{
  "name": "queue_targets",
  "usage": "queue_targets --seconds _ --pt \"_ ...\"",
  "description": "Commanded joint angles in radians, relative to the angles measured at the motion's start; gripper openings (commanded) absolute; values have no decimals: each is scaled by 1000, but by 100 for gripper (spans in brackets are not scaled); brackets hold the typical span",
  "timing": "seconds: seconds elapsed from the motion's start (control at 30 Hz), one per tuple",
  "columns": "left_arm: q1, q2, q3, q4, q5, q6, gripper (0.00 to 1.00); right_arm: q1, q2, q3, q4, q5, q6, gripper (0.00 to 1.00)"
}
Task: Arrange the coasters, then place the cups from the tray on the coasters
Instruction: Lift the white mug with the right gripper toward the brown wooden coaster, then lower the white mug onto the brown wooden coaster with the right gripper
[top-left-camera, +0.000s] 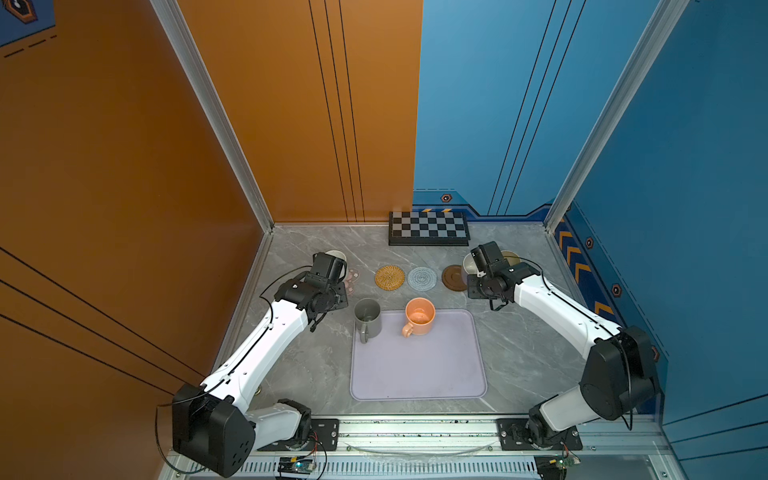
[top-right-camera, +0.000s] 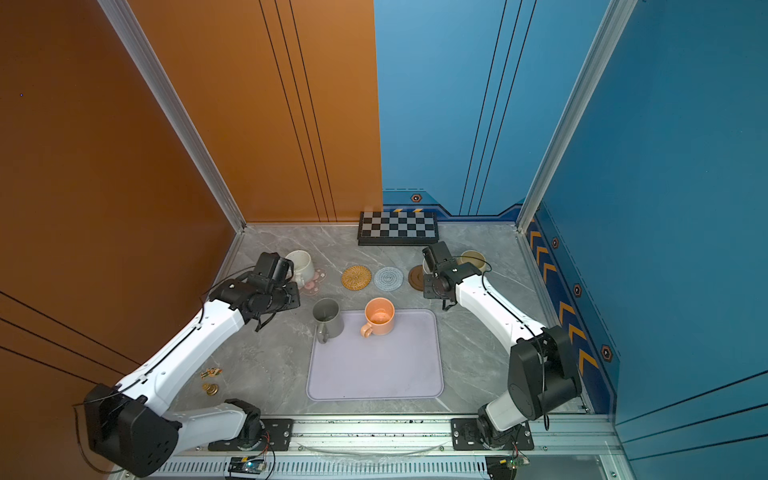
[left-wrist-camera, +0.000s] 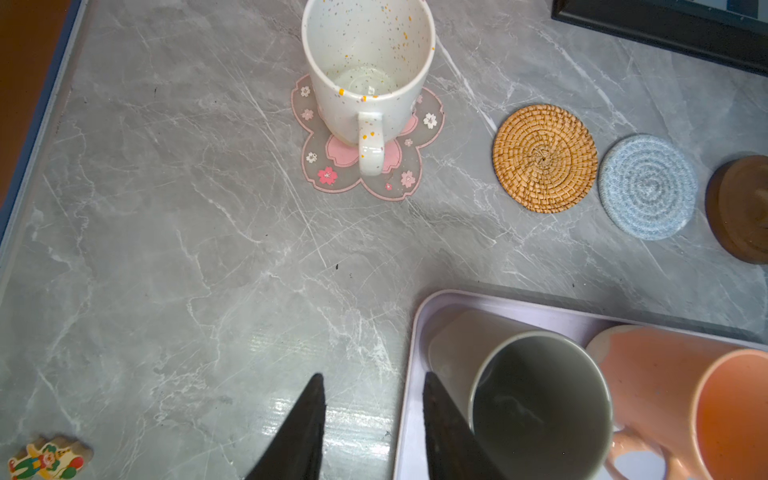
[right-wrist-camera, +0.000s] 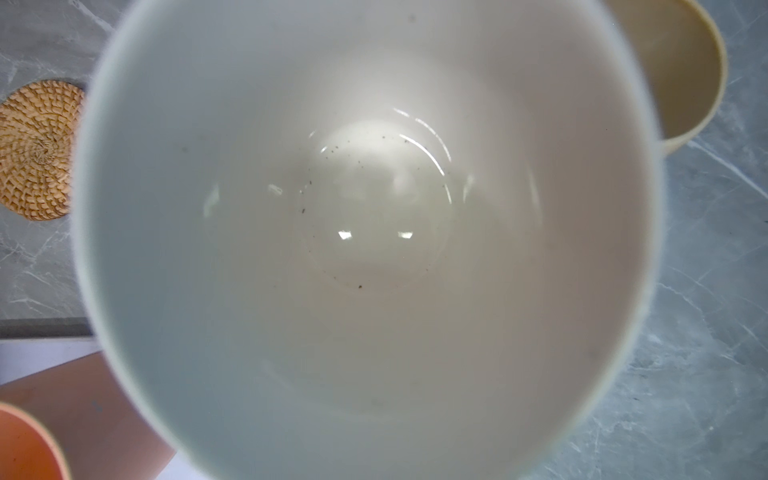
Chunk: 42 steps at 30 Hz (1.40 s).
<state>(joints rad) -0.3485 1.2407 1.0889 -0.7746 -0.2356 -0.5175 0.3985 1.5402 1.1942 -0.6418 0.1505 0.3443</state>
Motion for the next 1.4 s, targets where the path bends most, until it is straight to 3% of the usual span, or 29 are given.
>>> queue_targets --seconds 0.0,0.87,1.37 --pt "-4 7 23 -7 -32 -6 40 -12 27 47 86 -6 -34 0" --pt "-4 66 26 -7 -45 7 40 -33 319 249 86 -42 -57 0" --pt "-3 106 38 -7 -49 20 40 -35 353 256 87 -45 -44 0"
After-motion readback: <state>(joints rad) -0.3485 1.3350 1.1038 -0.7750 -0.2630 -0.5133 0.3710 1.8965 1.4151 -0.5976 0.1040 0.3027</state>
